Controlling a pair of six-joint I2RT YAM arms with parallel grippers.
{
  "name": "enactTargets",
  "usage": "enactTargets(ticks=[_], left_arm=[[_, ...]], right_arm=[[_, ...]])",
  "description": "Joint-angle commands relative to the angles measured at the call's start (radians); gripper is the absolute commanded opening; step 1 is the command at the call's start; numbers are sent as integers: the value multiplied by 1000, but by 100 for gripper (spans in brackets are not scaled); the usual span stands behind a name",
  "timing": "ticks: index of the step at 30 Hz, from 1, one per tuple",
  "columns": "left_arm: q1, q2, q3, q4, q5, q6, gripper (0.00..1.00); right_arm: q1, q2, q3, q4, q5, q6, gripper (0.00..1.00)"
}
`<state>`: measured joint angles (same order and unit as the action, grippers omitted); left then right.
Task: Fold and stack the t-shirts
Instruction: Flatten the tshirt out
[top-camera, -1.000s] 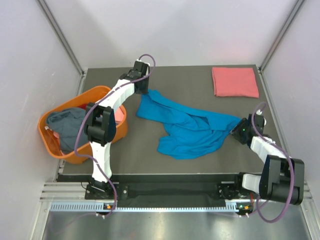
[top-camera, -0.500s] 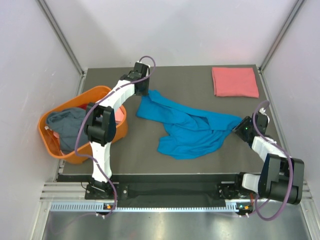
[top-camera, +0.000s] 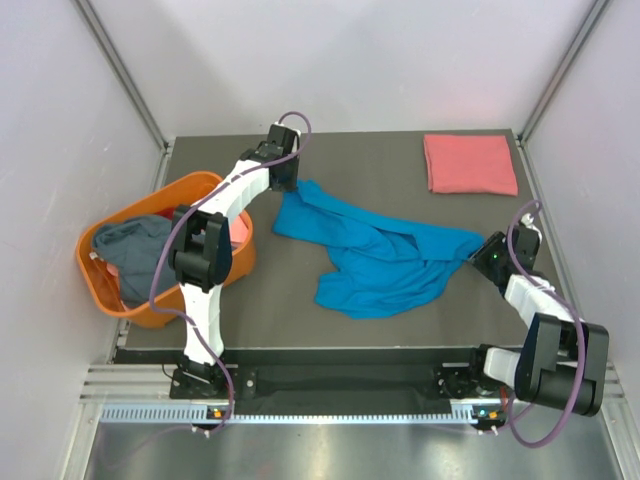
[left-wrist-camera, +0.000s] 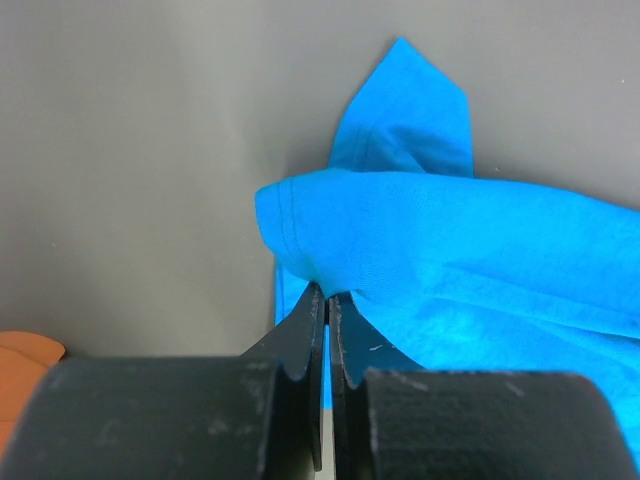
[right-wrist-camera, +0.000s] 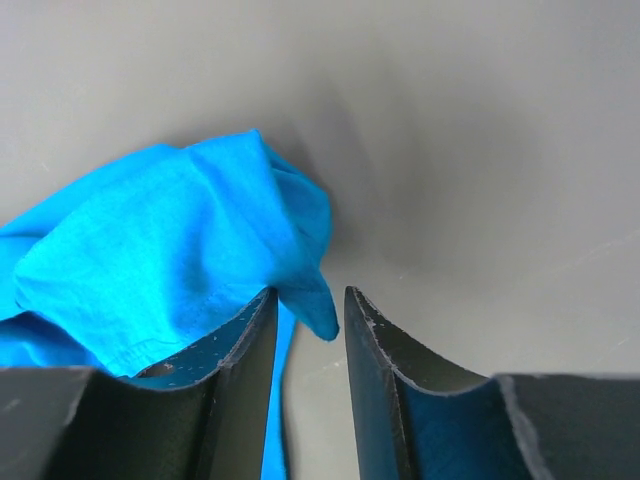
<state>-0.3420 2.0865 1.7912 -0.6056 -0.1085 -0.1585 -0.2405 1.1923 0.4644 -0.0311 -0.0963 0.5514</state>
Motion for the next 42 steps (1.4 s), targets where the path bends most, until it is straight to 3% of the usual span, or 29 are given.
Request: enactTargets(ticks=[1,5,6,7,9,14,16,19,23,29,33,42], left_arm=[[5,1,10,15,7,-4,0],[5,6,10,15,9,-4,0],[5,6,10,13,9,-6,0],[5,6,8,13,9,-6,0],[5,3,8,12,20,-6,0],[5,-20,100,-55,-17,-45,0],[3,-57,180,-101,-37,-76,0],[3,-129,291,-127,-16,-114,0],[0,-213,437,-157,65,-148,0],[0,-456,389,-71,154,-216,0],[0,-627,303,-31,219,-271,0],[0,-824,263,-117,354,-337,0]], right_arm=[[-14,-37,2,34,-10,-19,34],[-14,-56,5,4,-3,-21,29],[-14,-65,8,-6,7,-27,19],[-14,-65,11,-13,15,-28,19],[-14,-77,23,-39,29,-36,0],[-14,-169,88,-128,87,-21,0],[-14,-201,187,-202,95,2,0],[-16,-227,397,-277,119,35,0],[-16,-140,739,-369,49,73,0],[-17,-17,1325,-526,-7,44,0],[-23,-40,1465,-613,49,33,0],[-23,-270,1505,-820,44,10,0]])
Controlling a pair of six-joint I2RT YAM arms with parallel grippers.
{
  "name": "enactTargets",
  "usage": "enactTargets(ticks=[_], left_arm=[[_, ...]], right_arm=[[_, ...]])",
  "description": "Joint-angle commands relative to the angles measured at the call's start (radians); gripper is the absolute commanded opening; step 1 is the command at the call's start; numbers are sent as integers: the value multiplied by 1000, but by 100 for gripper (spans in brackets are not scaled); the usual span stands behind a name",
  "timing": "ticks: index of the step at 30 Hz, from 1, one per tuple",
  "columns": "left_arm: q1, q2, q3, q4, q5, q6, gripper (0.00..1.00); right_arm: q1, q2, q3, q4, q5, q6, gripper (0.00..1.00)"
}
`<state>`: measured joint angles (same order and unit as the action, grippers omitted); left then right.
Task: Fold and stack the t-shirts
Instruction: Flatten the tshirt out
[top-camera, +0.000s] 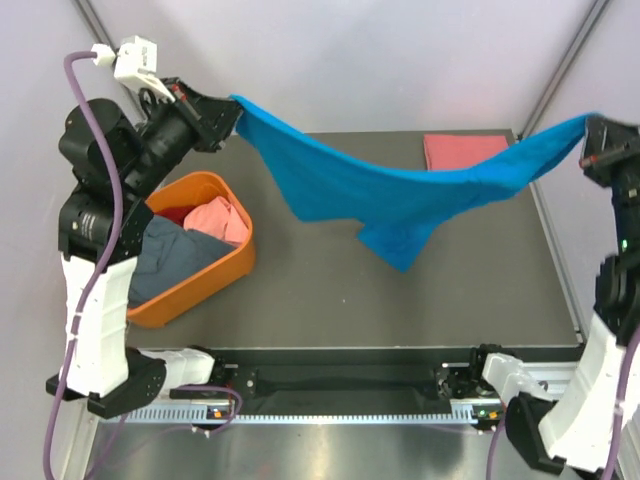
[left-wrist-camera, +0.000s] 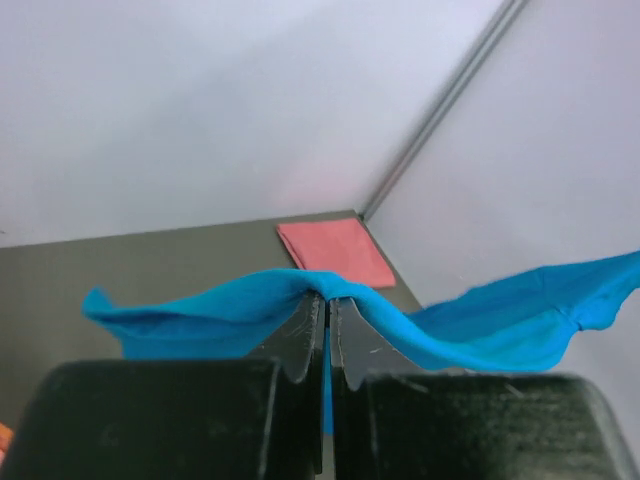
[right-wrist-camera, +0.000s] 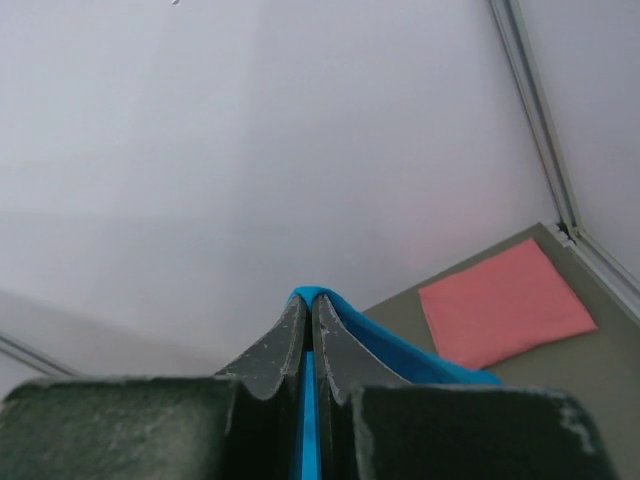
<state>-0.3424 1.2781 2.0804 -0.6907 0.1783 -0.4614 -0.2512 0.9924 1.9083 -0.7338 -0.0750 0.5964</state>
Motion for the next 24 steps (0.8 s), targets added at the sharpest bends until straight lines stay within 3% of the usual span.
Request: enactTargets(ticks=[1,9,15,21,24], left_arm=[[0,-25,-32,-49,76,-37,0],[0,-54,-85,-75,184,-79,0],[0,25,-126,-41,135,-36,0],[2,226,-209,77,83,-3,0],[3,364,-142,158,20,16,0]], right_arm=[[-13,-86,81,-143,53,-40,0],[-11,-117,181,-249,8,-46,0],[-11,-35,86,-188,-57,-75,0],[-10,87,-190,153,-82,-34,0],[-10,294,-206,319,-121,29,0]])
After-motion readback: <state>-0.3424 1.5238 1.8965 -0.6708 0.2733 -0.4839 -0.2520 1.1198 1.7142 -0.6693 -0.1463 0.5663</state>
